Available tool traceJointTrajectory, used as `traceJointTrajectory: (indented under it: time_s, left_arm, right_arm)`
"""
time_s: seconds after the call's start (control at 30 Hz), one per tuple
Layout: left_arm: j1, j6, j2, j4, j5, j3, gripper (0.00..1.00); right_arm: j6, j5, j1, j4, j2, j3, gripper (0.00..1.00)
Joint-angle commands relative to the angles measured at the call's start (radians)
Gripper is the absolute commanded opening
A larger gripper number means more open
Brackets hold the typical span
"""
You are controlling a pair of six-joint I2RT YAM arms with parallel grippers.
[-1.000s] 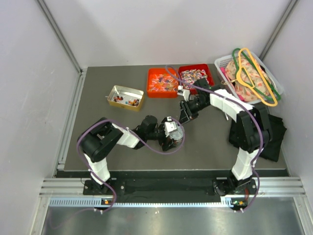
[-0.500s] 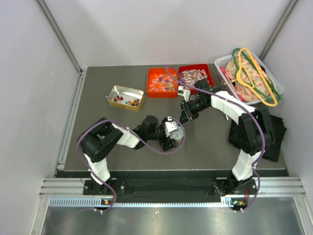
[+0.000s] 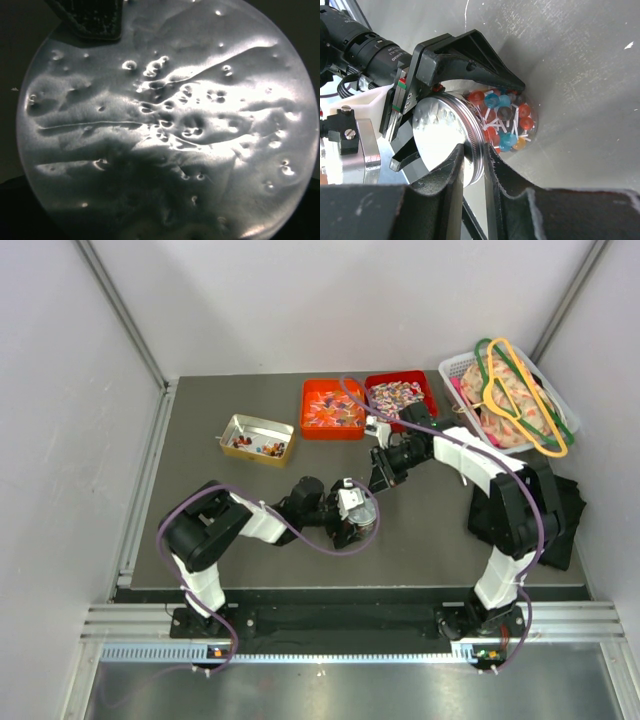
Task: Pack the candies
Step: Screw the bottle lid onto the packing bottle.
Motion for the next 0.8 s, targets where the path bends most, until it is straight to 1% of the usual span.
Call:
traceJointTrajectory:
  time_s: [0.0, 0.2, 0.3, 0.77]
  left_arm:
    - [0.012, -0.023, 0.007, 0.052, -0.186, 0.023, 0.99]
    - [0.014, -0.05, 0.011, 0.049, -0.286, 0.038, 0.99]
    - [0.014, -0.056, 0.012, 0.042, -0.313, 0.041, 0.99]
    - [0.022, -0.082, 0.017, 0.006, -0.367, 0.063, 0.99]
  right_arm:
    - [-0.011, -0.004, 0.015, -0.118, -0.015, -0.034, 0.14]
    - [-0.029, -0.004, 0.015, -0.133, -0.022, -0.074, 0.14]
    - [-0.029, 0.0, 0.008, -0.127, -0.033, -0.086, 0.15]
    - [-0.063, 0.008, 0.007, -0.167, -0.019, -0.103, 0.16]
